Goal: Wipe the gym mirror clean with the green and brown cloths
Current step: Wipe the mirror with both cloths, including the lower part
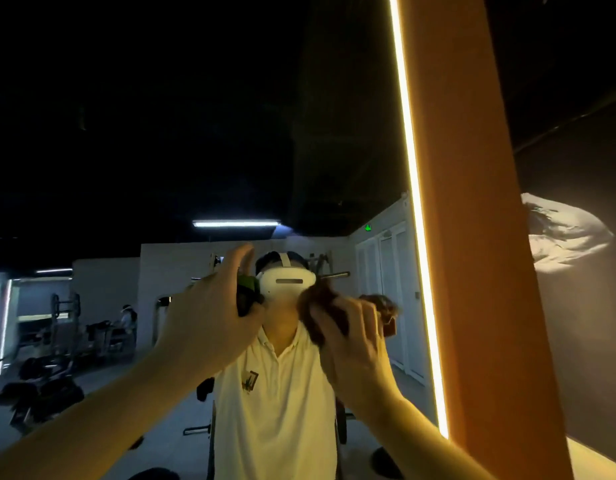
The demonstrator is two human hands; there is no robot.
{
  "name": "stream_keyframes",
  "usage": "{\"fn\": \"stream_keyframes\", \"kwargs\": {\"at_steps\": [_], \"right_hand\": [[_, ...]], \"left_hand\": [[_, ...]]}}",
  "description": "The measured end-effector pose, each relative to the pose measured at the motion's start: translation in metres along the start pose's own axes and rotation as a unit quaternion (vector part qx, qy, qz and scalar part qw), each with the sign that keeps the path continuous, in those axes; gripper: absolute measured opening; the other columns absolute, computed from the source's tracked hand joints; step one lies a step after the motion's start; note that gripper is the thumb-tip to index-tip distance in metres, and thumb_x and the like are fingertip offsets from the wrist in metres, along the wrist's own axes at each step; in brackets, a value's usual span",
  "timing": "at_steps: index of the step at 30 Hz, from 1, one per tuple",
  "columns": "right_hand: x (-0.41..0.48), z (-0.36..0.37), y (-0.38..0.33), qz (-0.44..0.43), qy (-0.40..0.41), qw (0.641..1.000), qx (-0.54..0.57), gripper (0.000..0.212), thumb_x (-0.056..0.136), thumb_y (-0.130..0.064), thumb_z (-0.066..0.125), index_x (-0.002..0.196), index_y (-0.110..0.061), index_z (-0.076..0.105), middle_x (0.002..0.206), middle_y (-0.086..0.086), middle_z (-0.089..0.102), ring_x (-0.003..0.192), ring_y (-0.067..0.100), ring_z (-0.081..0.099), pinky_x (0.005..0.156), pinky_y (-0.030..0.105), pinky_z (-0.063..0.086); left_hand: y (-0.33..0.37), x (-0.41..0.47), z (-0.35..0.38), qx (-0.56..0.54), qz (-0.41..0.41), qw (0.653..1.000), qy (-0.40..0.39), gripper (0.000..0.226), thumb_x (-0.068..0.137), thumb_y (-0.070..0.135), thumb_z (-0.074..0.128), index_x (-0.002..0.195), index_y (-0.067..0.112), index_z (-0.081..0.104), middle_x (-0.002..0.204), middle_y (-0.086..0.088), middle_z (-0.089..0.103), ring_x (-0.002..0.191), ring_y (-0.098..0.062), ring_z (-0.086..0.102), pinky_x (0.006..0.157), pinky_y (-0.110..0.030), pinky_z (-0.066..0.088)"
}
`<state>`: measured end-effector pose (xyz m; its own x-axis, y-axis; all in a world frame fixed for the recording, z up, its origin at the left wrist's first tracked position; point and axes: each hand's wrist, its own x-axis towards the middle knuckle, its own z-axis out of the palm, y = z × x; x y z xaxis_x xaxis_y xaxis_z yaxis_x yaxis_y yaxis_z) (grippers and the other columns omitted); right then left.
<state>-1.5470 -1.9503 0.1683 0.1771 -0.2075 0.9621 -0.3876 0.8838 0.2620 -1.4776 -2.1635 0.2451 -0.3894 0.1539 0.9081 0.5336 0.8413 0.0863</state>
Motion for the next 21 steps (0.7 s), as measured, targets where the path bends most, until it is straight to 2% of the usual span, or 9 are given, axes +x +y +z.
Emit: {"fn": "stream_keyframes", "kwargs": {"at_steps": [2,3,7,10,12,14,16,18,21], "right_hand": [[0.008,-0.013,0.027,-0.1,-0.058,0.993,-0.033,0.066,0.079,-0.016,0.085,0.135,-0.021,0.05,0.129,0.007,0.048,0.111,0.023,0.049,0.092,0.035,0.049],[0.029,-0.014,0.042,-0.097,-0.061,0.992,-0.045,0.063,0.082,-0.017,0.083,0.135,-0.02,0.049,0.129,0.009,0.05,0.112,0.025,0.05,0.095,0.037,0.047],[0.158,-0.015,0.097,0.068,0.046,0.993,-0.081,0.047,0.092,-0.011,0.061,0.138,-0.013,0.051,0.136,0.019,0.054,0.123,0.037,0.052,0.102,0.052,0.046],[0.194,-0.017,0.113,0.136,0.081,0.975,-0.156,0.028,0.094,-0.017,0.06,0.123,-0.017,0.064,0.132,0.015,0.055,0.122,0.036,0.051,0.102,0.051,0.042],[0.166,-0.012,0.098,0.179,0.095,0.968,-0.147,0.023,0.097,-0.021,0.056,0.119,-0.018,0.065,0.126,0.014,0.055,0.117,0.033,0.051,0.099,0.049,0.041],[0.106,-0.009,0.074,0.183,0.092,0.973,-0.107,0.02,0.099,-0.019,0.053,0.116,-0.016,0.063,0.121,0.014,0.056,0.111,0.031,0.051,0.096,0.048,0.043],[0.04,-0.011,0.056,0.142,0.069,0.984,-0.085,0.017,0.095,-0.017,0.058,0.112,-0.014,0.061,0.115,0.014,0.057,0.101,0.03,0.054,0.088,0.046,0.046],[0.001,-0.021,0.046,0.084,0.021,0.992,-0.089,0.022,0.09,-0.021,0.062,0.11,-0.016,0.055,0.109,0.012,0.055,0.093,0.029,0.055,0.077,0.043,0.049],[0.025,-0.032,0.067,0.054,-0.02,0.992,-0.114,0.028,0.087,-0.021,0.067,0.111,-0.015,0.055,0.107,0.015,0.056,0.092,0.031,0.058,0.073,0.044,0.054]], "left_hand": [[0.005,0.002,0.003,0.017,0.018,1.0,0.001,0.078,0.093,0.038,0.072,0.155,0.029,0.026,0.087,0.013,0.053,0.054,0.007,0.043,0.048,-0.01,0.033],[0.006,0.004,0.005,0.024,0.026,0.999,0.001,0.078,0.092,0.039,0.073,0.153,0.03,0.025,0.087,0.013,0.055,0.053,0.008,0.042,0.048,-0.01,0.033],[0.006,0.001,0.015,0.038,0.039,0.999,-0.004,0.083,0.087,0.039,0.079,0.152,0.027,0.029,0.083,0.009,0.066,0.046,0.008,0.04,0.039,-0.009,0.029],[0.005,-0.002,0.021,0.052,0.055,0.997,0.018,0.087,0.08,0.033,0.084,0.152,0.022,0.036,0.083,0.001,0.072,0.048,0.007,0.037,0.045,-0.003,0.025],[0.005,-0.003,0.027,0.062,0.067,0.995,0.029,0.087,0.075,0.03,0.087,0.148,0.019,0.04,0.078,0.001,0.072,0.048,0.006,0.035,0.049,-0.003,0.024],[0.009,-0.003,0.033,0.056,0.068,0.996,0.025,0.084,0.076,0.029,0.086,0.146,0.019,0.041,0.074,0.006,0.069,0.043,0.009,0.031,0.048,-0.001,0.022],[0.011,-0.001,0.038,0.04,0.061,0.997,0.024,0.08,0.079,0.032,0.084,0.145,0.018,0.042,0.074,0.015,0.062,0.043,0.014,0.03,0.043,-0.002,0.019],[0.012,0.001,0.038,0.03,0.052,0.998,0.014,0.076,0.084,0.039,0.08,0.146,0.021,0.039,0.077,0.018,0.061,0.047,0.014,0.036,0.048,-0.003,0.026],[0.011,0.0,0.036,0.03,0.03,0.999,0.003,0.081,0.084,0.035,0.083,0.149,0.023,0.035,0.073,0.013,0.061,0.049,0.008,0.043,0.048,-0.011,0.035]]}}
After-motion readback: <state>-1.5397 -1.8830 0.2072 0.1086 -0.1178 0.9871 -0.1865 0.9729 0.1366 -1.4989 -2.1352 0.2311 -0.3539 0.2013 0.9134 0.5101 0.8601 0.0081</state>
